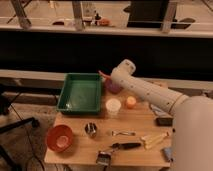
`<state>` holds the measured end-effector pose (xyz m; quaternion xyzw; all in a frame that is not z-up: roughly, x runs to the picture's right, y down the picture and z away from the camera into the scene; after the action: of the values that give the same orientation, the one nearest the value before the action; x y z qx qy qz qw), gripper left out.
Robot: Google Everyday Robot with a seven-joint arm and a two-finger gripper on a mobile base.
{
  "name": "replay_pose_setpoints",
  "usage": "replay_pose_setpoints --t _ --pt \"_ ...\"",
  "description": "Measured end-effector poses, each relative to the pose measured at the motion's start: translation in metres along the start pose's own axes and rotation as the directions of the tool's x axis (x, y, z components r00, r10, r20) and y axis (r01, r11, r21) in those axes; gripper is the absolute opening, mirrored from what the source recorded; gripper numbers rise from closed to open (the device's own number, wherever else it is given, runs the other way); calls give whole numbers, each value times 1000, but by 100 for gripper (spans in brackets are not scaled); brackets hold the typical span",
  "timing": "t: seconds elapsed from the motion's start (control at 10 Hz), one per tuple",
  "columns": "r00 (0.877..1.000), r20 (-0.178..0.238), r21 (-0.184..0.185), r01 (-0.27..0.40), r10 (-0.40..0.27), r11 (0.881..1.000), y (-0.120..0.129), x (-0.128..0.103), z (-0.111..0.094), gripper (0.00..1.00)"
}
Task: Place pepper in purple bowl
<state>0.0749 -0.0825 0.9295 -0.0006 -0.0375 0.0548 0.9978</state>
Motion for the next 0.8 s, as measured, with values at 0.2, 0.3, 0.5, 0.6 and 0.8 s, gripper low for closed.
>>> replay_pose_setpoints --t 0.2,0.3,0.5,0.6,0.8 --pt "1000 -10 -2 5 -5 1000 1 0 7 0" --pt "1000 -15 -2 7 -7 1000 1 1 9 0" --pt "1000 -28 1 8 -7 1000 -2 5 16 0" --pt "999 -32 3 11 -10 1000 -3 4 19 0" --pt "999 -38 7 9 -9 1000 -5 3 24 0"
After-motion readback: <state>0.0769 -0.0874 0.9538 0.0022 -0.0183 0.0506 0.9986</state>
